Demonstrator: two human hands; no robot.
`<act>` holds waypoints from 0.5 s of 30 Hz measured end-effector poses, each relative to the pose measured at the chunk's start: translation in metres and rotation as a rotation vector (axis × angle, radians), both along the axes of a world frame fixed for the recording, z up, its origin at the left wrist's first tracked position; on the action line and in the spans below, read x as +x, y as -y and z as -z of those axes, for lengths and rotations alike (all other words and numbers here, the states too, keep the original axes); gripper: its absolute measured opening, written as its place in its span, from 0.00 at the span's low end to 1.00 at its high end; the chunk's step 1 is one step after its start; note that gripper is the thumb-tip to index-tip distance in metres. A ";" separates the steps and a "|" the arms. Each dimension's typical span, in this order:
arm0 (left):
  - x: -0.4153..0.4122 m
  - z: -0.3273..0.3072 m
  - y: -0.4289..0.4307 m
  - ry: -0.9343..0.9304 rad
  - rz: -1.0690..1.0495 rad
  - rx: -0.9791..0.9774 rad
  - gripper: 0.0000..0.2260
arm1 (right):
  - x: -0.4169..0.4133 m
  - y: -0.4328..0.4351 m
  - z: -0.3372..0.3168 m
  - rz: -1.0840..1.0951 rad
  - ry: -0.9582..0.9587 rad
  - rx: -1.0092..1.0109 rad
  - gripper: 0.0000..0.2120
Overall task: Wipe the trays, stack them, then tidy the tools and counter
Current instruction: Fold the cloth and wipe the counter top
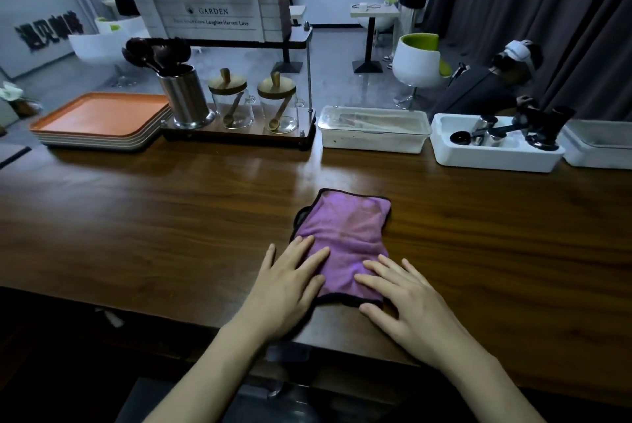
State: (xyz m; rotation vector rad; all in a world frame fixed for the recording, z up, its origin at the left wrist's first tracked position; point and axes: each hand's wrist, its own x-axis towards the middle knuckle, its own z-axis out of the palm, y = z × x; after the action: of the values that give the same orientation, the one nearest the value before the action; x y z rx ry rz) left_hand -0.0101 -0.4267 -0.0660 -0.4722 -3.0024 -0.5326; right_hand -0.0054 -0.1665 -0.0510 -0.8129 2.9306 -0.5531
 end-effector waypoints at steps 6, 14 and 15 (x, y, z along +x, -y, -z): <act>0.014 -0.003 0.010 -0.154 0.040 0.153 0.14 | -0.005 0.028 0.000 -0.057 0.009 -0.012 0.27; 0.016 0.000 0.041 -0.084 -0.089 0.120 0.22 | -0.015 0.051 0.000 -0.072 -0.020 -0.049 0.29; 0.017 -0.001 0.043 -0.071 -0.100 0.126 0.22 | -0.016 0.050 0.000 -0.078 -0.020 -0.053 0.28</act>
State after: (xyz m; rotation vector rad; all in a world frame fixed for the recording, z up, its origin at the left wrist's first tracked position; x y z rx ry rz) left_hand 0.0066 -0.4701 -0.0654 -0.3239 -2.8841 -0.6764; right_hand -0.0213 -0.2168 -0.0510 -0.9390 2.8992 -0.6230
